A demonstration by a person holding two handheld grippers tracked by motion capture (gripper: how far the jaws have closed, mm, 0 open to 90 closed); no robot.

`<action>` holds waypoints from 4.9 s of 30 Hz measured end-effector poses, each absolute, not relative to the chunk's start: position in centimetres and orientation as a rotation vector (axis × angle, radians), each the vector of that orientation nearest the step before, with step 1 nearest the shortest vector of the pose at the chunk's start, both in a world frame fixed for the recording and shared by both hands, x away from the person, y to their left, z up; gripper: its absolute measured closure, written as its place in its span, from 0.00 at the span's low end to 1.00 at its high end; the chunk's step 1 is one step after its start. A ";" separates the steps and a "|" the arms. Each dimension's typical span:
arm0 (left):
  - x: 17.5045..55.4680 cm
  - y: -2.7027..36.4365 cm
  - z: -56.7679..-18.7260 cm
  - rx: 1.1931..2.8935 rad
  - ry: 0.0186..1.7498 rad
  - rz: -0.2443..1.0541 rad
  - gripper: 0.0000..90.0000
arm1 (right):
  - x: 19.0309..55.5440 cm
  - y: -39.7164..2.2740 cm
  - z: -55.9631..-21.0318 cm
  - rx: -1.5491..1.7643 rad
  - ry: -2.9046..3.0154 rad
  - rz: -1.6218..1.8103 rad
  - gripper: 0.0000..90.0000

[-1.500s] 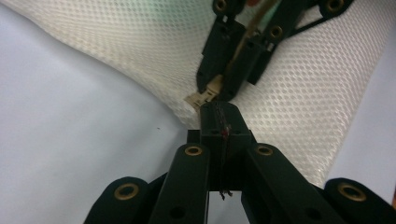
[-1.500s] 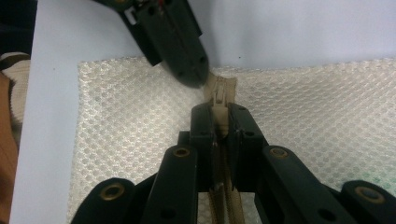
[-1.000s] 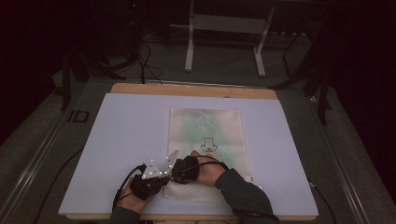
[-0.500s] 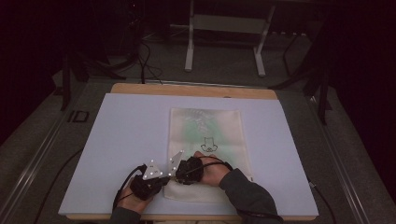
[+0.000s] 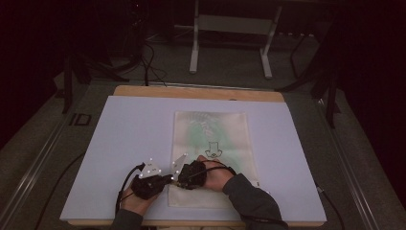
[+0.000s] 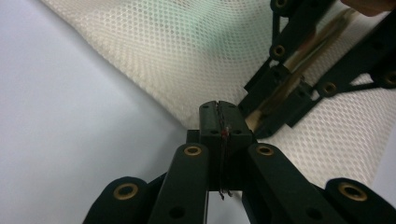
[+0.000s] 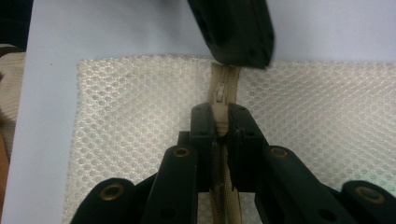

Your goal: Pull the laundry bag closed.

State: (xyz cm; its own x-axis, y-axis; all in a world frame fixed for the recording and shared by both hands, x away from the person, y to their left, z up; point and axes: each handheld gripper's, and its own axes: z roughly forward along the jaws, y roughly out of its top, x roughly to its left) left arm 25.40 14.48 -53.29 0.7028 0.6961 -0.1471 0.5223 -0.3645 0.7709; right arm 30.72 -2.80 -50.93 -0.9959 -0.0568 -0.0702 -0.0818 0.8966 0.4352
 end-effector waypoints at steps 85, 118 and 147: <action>25.6 13.7 -53.8 2.104 0.956 0.185 0.99 | 31.0 -3.0 -50.1 -0.161 3.059 0.499 0.91; 25.6 13.8 -53.8 2.101 0.959 0.177 0.99 | 31.1 -5.9 -49.7 -0.124 3.073 0.461 0.91; 25.7 13.8 -53.8 2.098 0.961 0.166 0.99 | 31.2 -7.6 -49.2 -0.116 3.086 0.410 0.91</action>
State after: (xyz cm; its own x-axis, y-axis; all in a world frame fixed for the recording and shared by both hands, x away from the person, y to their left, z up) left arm 25.65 13.83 -53.84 0.7021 0.6843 -0.1969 0.5786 -0.3872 0.7178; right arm 31.23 -7.58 -49.18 -0.9969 -0.0702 -0.0363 -0.0772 0.9625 0.2599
